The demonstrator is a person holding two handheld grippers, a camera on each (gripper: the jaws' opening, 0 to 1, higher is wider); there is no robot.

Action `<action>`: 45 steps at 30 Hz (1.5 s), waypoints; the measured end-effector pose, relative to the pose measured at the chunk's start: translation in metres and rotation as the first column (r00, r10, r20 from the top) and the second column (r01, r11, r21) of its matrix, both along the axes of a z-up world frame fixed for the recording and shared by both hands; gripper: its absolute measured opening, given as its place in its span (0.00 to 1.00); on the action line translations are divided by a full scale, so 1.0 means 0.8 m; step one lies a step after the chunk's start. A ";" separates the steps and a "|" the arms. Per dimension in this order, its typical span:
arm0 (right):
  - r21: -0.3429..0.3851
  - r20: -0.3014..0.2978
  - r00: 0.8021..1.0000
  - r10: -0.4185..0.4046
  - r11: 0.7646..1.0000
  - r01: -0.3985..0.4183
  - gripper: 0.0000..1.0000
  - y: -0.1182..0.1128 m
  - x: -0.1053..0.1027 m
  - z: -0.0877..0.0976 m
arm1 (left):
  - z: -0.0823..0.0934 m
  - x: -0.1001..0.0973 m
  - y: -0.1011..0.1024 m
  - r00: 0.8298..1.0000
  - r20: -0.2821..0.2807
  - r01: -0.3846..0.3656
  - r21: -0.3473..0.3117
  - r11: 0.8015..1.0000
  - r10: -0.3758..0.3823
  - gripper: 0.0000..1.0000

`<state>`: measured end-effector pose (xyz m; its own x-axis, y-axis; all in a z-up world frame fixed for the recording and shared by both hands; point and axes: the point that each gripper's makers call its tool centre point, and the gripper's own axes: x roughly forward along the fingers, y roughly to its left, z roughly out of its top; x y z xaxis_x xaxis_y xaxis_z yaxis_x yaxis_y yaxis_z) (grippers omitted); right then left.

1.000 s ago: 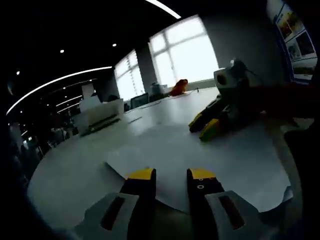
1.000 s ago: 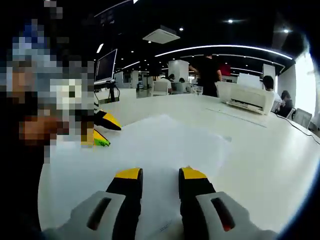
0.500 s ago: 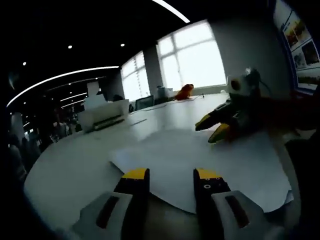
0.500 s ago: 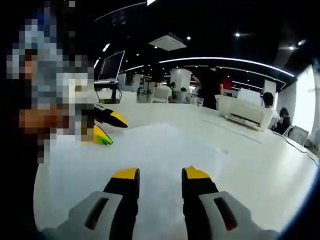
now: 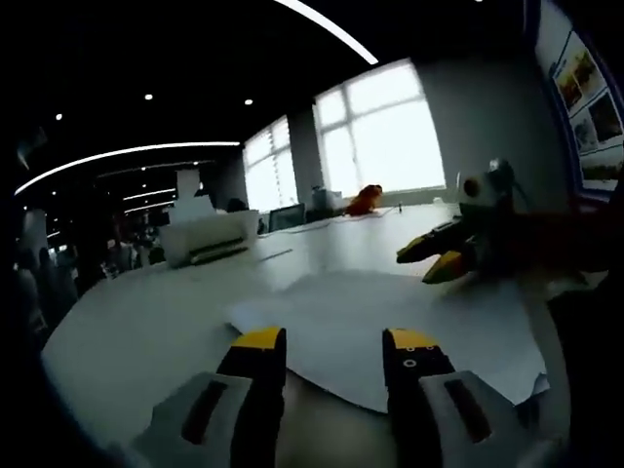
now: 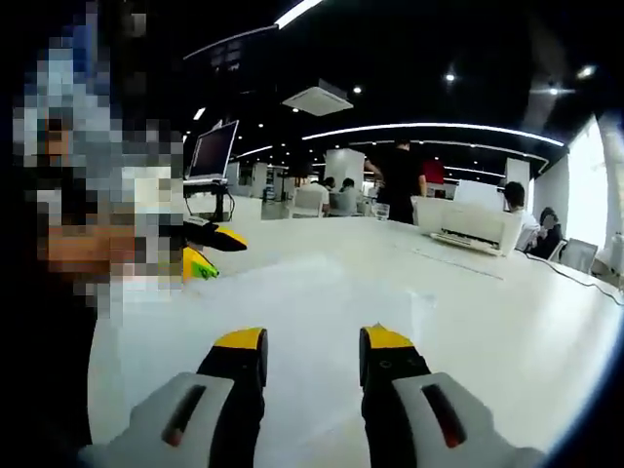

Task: Organize the stack of printing papers by aligning and flattening the scattered papers on the table

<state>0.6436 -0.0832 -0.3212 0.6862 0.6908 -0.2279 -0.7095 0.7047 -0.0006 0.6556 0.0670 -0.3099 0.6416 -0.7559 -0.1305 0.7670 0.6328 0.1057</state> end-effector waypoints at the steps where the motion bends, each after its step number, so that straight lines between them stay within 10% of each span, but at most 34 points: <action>1: 0.008 -0.022 1.000 -0.019 1.000 0.019 0.35 -0.004 0.001 0.001 | -0.003 -0.003 -0.001 0.999 -0.033 0.003 0.001 1.000 -0.003 0.50; 20: -0.032 -0.049 0.992 -0.116 0.993 0.114 0.43 -0.003 -0.038 0.022 | 0.008 -0.044 -0.019 0.986 -0.167 0.019 0.027 0.999 -0.014 0.57; 45: -0.096 -0.024 0.998 -0.057 0.994 0.054 0.42 -0.015 -0.079 0.049 | 0.041 -0.073 0.000 0.976 -0.203 0.067 -0.072 0.995 -0.080 0.57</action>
<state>0.5804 -0.0955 -0.2817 0.7157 0.6263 -0.3091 -0.6701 0.7405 -0.0511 0.5975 0.0669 -0.2770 0.5485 -0.8112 -0.2026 0.8129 0.5741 -0.0981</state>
